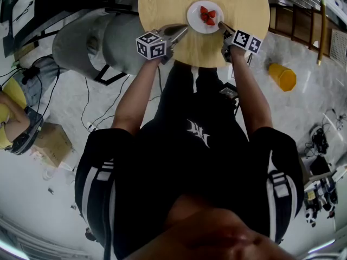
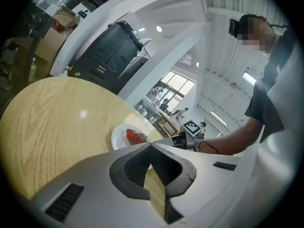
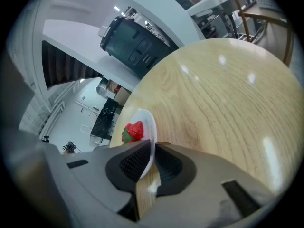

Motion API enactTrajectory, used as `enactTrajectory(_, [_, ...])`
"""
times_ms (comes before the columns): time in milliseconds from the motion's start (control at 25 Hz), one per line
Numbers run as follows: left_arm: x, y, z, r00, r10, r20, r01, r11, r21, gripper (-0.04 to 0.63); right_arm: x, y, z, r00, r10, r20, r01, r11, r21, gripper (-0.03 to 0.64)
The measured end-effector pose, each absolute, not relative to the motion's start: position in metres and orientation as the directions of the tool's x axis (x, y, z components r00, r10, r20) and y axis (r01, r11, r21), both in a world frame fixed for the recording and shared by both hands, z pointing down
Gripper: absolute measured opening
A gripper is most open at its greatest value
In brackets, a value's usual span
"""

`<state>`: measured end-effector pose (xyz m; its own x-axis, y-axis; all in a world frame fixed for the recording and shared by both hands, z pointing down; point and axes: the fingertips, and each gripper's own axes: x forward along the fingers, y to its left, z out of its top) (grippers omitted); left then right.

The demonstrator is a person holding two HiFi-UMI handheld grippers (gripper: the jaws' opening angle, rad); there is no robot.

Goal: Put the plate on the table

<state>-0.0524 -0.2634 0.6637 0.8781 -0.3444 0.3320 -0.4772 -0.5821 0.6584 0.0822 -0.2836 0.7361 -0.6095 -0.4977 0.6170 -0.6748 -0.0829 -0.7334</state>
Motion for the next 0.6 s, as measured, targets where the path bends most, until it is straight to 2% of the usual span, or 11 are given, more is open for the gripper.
enactTrajectory(600, [-0.0513, -0.2614, 0.6653, 0.88, -0.34, 0.331, -0.474, -0.58, 0.663, 0.002, 0.0837, -0.2855, 0.739, -0.53, -0.464, 0.709, -0.81, 0.032, -0.585, 0.054])
